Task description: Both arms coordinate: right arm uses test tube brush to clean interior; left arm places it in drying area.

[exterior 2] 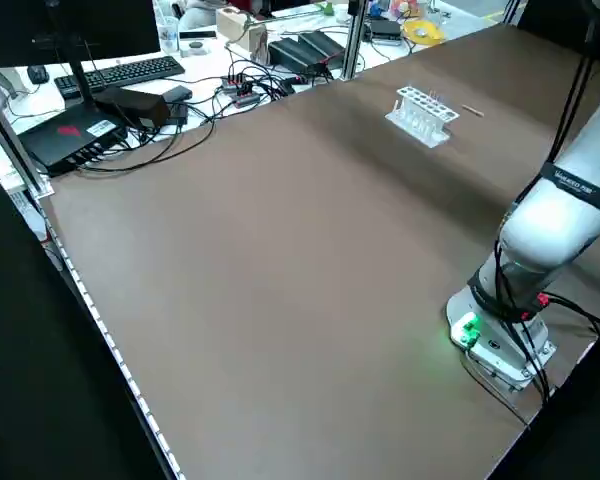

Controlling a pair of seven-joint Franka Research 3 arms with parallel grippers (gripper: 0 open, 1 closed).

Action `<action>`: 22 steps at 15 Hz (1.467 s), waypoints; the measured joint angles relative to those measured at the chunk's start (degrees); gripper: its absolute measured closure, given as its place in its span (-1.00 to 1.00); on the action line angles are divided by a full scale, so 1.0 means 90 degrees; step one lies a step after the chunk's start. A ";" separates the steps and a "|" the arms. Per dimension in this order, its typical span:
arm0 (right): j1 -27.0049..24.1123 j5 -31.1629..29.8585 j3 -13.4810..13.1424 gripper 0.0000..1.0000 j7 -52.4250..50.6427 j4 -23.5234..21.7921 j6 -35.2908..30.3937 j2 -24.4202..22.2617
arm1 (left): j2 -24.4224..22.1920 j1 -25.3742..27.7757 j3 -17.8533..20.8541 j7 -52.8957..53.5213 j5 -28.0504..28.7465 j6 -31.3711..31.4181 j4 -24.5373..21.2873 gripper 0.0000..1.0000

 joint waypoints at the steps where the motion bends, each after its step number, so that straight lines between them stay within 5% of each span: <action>1: 0.0023 0.0004 0.0016 -1.00 0.0000 -0.0019 0.0003 0.0017 | 0.0048 0.0004 0.0005 0.0005 -0.0039 0.0019 -0.0007 -0.98; 6: 0.0655 0.0032 0.0086 -1.00 0.0017 -0.0107 0.1017 0.0796 | 0.0408 -0.0004 0.0006 0.0062 -0.0056 0.0184 -0.0025 -0.98; 15: 0.1302 0.0342 0.0095 -1.00 0.0103 -0.0088 0.4113 0.3756 | 0.0657 0.0165 0.0019 0.0075 -0.0056 0.0686 -0.0025 -0.98; 22: 0.1660 0.0664 0.0096 -0.98 0.1010 0.0840 0.4336 0.5091 | 0.0867 0.0052 -0.0027 0.0075 -0.0056 0.0714 -0.0029 -0.98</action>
